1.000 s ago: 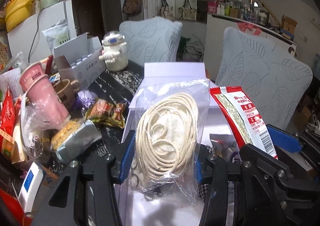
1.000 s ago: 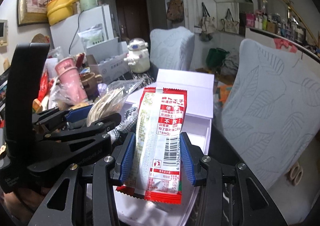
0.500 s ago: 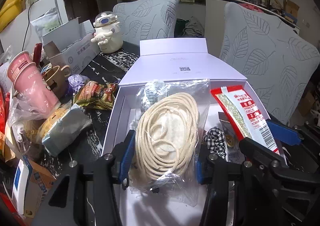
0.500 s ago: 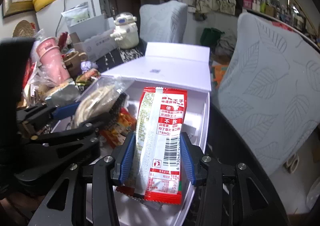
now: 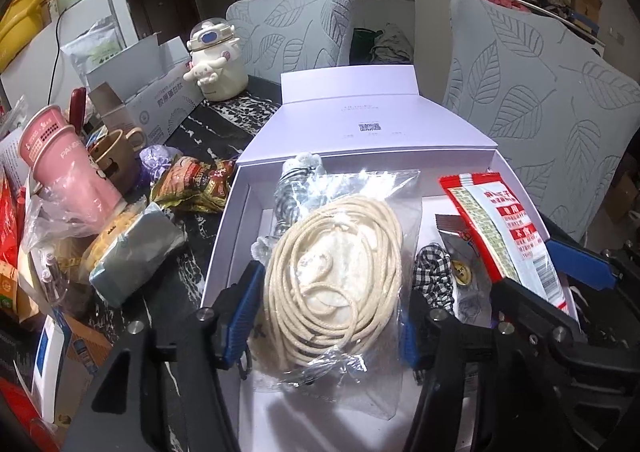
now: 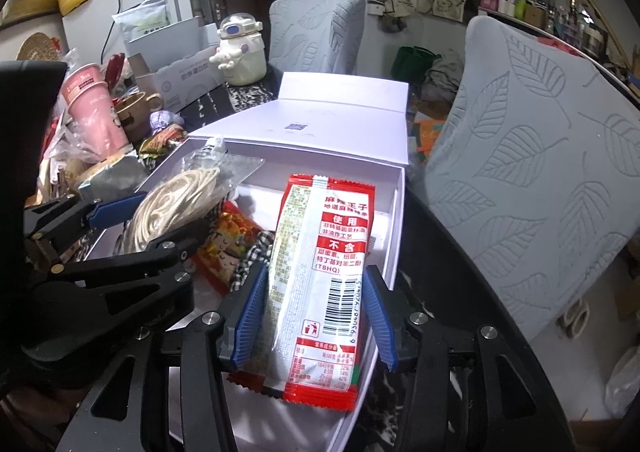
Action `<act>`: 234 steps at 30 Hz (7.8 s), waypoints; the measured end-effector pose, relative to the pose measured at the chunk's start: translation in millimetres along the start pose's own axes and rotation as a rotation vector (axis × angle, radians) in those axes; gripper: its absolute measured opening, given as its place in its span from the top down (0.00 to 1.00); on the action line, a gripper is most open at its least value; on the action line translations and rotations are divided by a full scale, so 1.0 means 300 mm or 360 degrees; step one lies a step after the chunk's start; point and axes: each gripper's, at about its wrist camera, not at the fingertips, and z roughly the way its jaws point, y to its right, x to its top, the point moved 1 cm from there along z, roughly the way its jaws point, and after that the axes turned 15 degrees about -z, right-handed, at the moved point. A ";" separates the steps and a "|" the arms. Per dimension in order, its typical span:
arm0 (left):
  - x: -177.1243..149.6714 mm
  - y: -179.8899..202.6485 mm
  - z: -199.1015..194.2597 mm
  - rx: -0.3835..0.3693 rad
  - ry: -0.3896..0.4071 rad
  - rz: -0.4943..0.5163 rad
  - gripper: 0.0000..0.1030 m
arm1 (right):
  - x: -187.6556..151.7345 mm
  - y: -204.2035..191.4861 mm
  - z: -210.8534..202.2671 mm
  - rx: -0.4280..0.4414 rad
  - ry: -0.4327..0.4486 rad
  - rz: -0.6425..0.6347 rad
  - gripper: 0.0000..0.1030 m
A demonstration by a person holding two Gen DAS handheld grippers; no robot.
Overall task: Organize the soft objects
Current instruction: 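Open the left tool over the box while the right tool drops the red-white packet inside, then move both tools back from the box toward the green packet and zip bag, then grasp the green snack packet with the left tool while the right tool grasps the clear zip bag, then carry the green packet with the left tool while the right tool carries the zip bag to the box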
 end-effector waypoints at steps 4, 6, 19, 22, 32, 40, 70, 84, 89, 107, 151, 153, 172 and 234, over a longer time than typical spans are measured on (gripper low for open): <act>0.000 -0.007 -0.012 0.0004 -0.0008 -0.0039 0.30 | 0.002 0.002 -0.037 -0.0029 0.0028 -0.0009 0.51; -0.002 -0.008 -0.023 0.0004 -0.0015 -0.0051 0.30 | 0.008 0.005 -0.063 -0.0049 0.0050 -0.0018 0.51; 0.040 0.015 -0.271 -0.0062 0.0201 -0.0056 0.30 | 0.033 0.034 -0.294 -0.0130 0.0222 0.0003 0.51; 0.045 0.025 -0.348 -0.0084 0.0252 -0.0048 0.30 | 0.038 0.036 -0.361 -0.0150 0.0272 0.0006 0.51; 0.035 0.062 -0.589 -0.0187 0.0395 -0.0007 0.30 | 0.028 0.017 -0.603 -0.0233 0.0441 -0.0009 0.46; -0.029 0.082 -0.751 -0.0240 0.0460 0.0034 0.30 | -0.025 -0.015 -0.770 -0.0279 0.0531 -0.0018 0.36; -0.391 0.143 -0.733 -0.0392 0.0164 0.0125 0.30 | -0.428 -0.076 -0.853 -0.0286 0.0342 0.0085 0.31; -0.497 0.164 -0.552 -0.0395 -0.0031 0.0138 0.30 | -0.550 -0.055 -0.690 -0.0160 0.0234 0.0167 0.31; -0.505 0.177 -0.466 -0.0372 -0.0093 0.0158 0.30 | -0.566 -0.028 -0.599 -0.0112 0.0168 0.0180 0.31; -0.483 0.149 -0.274 -0.0371 -0.0275 0.0138 0.30 | -0.517 0.056 -0.338 0.0141 0.0039 0.0153 0.31; -0.705 0.192 -0.451 -0.0446 -0.0309 0.0243 0.60 | -0.756 0.019 -0.522 0.0151 -0.0026 0.0308 0.72; -0.714 0.185 -0.460 -0.0454 -0.0312 0.0242 0.60 | -0.775 0.002 -0.536 0.0161 -0.0029 0.0321 0.72; -0.735 0.146 -0.486 -0.0450 -0.0300 0.0198 0.60 | -0.774 -0.019 -0.478 0.0092 0.0006 0.0363 0.67; -0.208 0.064 -0.801 -0.0580 0.0458 0.0018 0.60 | -0.261 -0.048 -0.800 0.0071 0.0567 0.0085 0.68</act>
